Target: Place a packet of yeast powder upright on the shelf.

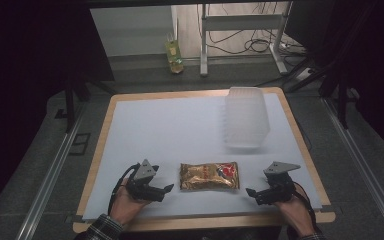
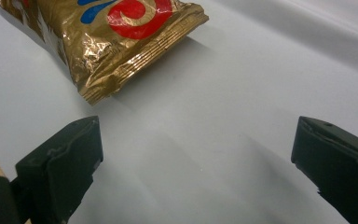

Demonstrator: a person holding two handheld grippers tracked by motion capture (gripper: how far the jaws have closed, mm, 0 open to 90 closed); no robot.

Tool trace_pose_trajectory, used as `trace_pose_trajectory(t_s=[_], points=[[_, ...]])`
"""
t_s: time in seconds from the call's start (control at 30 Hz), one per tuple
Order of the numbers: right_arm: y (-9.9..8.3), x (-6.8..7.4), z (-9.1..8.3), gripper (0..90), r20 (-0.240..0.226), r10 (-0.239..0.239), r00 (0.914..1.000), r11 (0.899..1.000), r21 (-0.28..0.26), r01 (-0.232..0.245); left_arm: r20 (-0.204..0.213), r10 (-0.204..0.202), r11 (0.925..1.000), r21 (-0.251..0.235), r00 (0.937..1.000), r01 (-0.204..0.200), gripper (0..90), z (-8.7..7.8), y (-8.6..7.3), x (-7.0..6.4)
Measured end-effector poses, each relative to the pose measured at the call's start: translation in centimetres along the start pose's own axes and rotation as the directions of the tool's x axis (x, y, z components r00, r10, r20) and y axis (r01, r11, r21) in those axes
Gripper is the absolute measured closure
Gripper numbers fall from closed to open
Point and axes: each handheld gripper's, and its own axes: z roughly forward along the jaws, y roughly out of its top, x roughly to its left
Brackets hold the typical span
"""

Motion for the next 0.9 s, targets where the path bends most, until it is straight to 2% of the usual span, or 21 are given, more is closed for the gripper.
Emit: trace_pose_trajectory(t_s=[0.17,0.37,0.6,0.7,0.8,0.9], points=[[0.0,0.0,0.1,1.6,-0.009,0.011,0.9999,1.000,0.008,-0.011,0.024,0.003,0.9998,-0.020,0.9997,-0.002,27.1,-0.3,0.5,-0.1],[0.0,0.1,-0.1,1.5,-0.008,0.003,1.0000,1.000,-0.005,-0.003,0.033,0.037,0.9990,-0.026,0.9988,-0.036,36.9,-0.2,0.9,-0.4],[0.2,0.3,-0.1,1.5,0.000,-0.011,0.9999,1.000,-0.017,0.011,0.059,0.046,0.9977,-0.052,0.9972,-0.043,46.6,0.2,1.5,-0.9],[0.2,0.3,-0.1,1.5,0.002,-0.014,0.9999,1.000,-0.017,0.014,0.076,0.039,0.9967,-0.074,0.9963,-0.033,48.3,0.4,1.8,-0.9],[0.2,0.3,-0.1,1.5,0.005,-0.019,0.9998,1.000,-0.017,0.019,0.074,0.039,0.9960,-0.084,0.9965,-0.032,57.6,0.7,2.1,-0.9],[0.2,0.4,-0.1,1.4,0.012,-0.025,0.9996,1.000,-0.017,0.025,0.061,0.045,0.9971,-0.065,0.9971,-0.041,68.2,1.3,2.5,-1.1]])
